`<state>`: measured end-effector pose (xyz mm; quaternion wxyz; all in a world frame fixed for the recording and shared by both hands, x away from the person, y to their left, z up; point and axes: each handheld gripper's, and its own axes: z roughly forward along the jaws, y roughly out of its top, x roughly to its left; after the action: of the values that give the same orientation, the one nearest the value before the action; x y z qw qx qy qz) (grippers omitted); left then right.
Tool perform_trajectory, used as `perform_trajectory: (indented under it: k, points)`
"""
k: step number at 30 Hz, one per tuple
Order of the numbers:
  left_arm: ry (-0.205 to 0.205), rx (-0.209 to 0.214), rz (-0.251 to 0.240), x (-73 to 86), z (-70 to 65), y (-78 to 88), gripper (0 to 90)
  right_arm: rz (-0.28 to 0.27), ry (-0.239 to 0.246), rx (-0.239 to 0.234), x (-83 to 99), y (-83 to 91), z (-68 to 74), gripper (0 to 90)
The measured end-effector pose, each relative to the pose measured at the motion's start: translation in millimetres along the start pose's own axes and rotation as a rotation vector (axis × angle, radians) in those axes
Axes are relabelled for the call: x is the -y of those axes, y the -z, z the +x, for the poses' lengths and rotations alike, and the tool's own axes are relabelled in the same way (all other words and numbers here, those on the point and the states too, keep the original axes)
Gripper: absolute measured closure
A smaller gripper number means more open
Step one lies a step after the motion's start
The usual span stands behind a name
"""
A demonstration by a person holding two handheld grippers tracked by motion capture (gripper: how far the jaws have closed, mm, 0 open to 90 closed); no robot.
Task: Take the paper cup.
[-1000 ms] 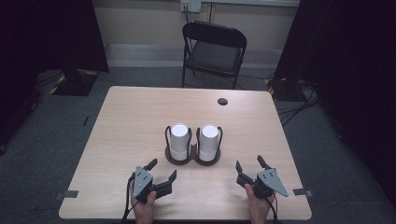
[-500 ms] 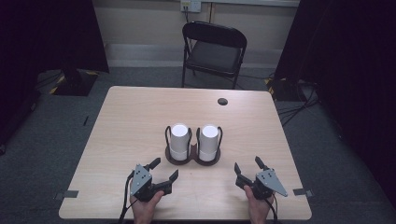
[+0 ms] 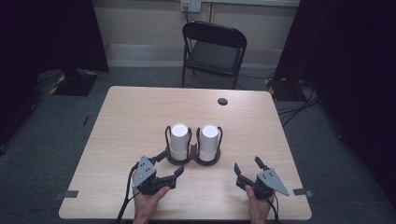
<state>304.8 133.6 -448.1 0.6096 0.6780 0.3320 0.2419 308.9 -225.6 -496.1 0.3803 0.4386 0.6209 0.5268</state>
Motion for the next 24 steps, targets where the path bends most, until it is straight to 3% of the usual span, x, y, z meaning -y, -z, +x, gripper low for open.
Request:
perform_trajectory:
  k: [7, 9, 14, 18, 20, 21, 24]
  points:
    - [-0.028, 0.042, 0.024, -8.9, -0.6, -11.4, 23.5, 0.005, -0.011, -0.001, -0.2, -0.4, -1.0, 16.6]
    - [-0.054, 0.044, 0.034, -12.7, -1.3, -14.3, 26.8, 0.004, -0.011, -0.001, -0.1, -0.4, -1.0, 16.8]
    - [-0.078, 0.080, 0.032, -23.6, -5.2, -22.4, 25.3, 0.002, -0.010, -0.004, 0.0, -0.2, -1.0, 17.6]
    - [-0.093, 0.086, 0.028, -29.5, -7.1, -30.1, 23.9, 0.002, -0.014, -0.004, -0.1, -0.1, -1.3, 17.6]
    - [-0.099, 0.085, 0.031, -30.7, -7.1, -32.1, 23.9, 0.003, -0.014, -0.003, -0.1, -0.2, -1.3, 17.6]
    - [-0.084, 0.109, 0.039, -32.6, -5.6, -35.6, 24.3, 0.003, -0.013, -0.003, -0.1, -0.4, -1.4, 17.7]
    - [-0.075, 0.123, 0.041, -35.6, -2.8, -39.6, 28.9, 0.004, -0.013, -0.002, -0.1, -0.4, -1.4, 18.1]
